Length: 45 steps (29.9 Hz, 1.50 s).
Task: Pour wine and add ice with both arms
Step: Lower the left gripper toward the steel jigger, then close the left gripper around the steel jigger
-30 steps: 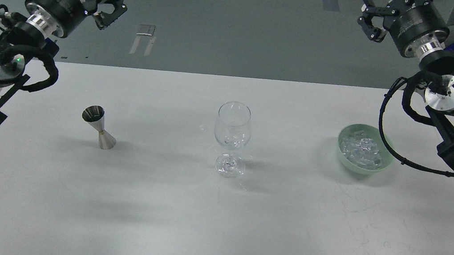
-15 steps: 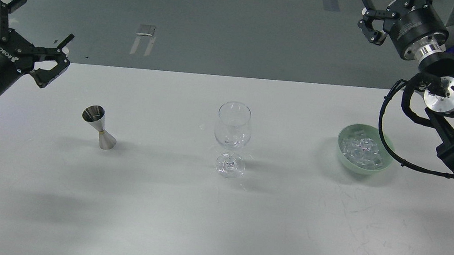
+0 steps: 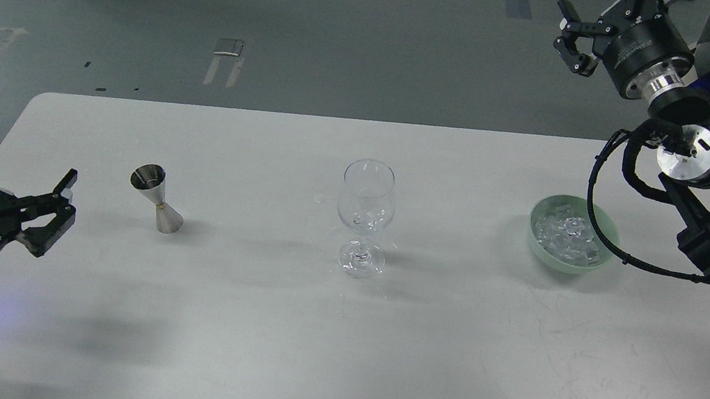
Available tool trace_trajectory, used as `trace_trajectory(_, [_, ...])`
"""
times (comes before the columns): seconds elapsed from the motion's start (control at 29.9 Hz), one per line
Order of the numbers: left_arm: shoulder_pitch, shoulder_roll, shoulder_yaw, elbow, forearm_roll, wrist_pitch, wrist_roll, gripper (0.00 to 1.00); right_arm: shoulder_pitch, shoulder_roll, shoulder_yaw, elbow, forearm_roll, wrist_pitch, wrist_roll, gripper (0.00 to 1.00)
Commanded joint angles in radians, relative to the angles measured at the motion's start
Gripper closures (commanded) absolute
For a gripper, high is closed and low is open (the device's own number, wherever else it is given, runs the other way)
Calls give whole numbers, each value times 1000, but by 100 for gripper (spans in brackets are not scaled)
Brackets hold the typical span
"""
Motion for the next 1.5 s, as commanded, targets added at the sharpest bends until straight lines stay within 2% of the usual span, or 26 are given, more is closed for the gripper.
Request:
trace_trajectory(0.0, [10,-87,0,1,40,28,27,1,4,1,-20,-1,0,0,0,0])
trace_trajectory(0.27, [-16,-268,3,52,158,71,83,1,4,5,-25,-1,0,-8,0,0])
trace_trajectory(0.43, [-104,-316,16,153,184,77,89,1,3,5,-25,-1,0,-9,-2,0])
trace_trajectory(0.53, [-156,-325,6,213,184,90,115,1,1,5,-25,-1,0,-9,-2,0])
trace_trajectory(1.14, [-294,-460,15,408,229,92,115,1,-3,5,-27,-3,0,-9,-2,0])
trace_trajectory(1.47, [-387,-476,7,520,243,83,118,1,-8,5,-27,-3,0,-12,-2,0])
